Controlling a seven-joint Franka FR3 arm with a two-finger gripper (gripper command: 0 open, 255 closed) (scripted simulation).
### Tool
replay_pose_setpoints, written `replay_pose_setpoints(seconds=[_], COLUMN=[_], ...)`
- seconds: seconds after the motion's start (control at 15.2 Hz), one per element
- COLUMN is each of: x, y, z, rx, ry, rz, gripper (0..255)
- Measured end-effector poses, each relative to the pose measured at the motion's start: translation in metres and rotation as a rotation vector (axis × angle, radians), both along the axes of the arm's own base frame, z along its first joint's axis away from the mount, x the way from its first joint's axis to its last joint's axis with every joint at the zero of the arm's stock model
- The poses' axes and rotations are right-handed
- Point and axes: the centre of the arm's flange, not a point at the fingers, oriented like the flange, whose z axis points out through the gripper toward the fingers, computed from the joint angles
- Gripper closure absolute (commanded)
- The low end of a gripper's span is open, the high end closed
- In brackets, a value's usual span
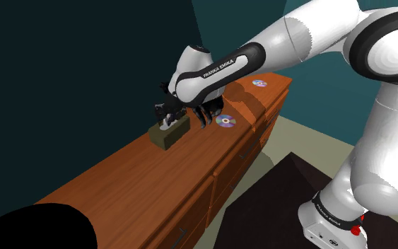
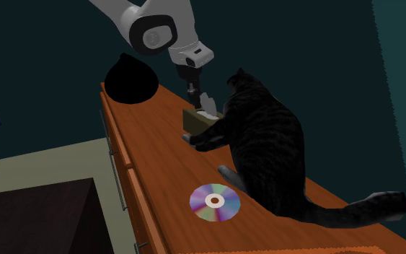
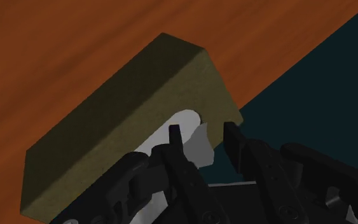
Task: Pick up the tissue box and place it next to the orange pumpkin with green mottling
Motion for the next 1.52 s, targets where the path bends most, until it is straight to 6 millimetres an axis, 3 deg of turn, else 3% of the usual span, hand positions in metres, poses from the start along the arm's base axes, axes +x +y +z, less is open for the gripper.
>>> replay_pose_setpoints(seconds=[0.66,1.52], x=[0.001,0.001], y=[-0.003,-0.002], z=[0.005,0.071], rx=[-0.002,-0.003], ry=[0.003,0.006], rz=[-0.005,-0.003], gripper=[255,255])
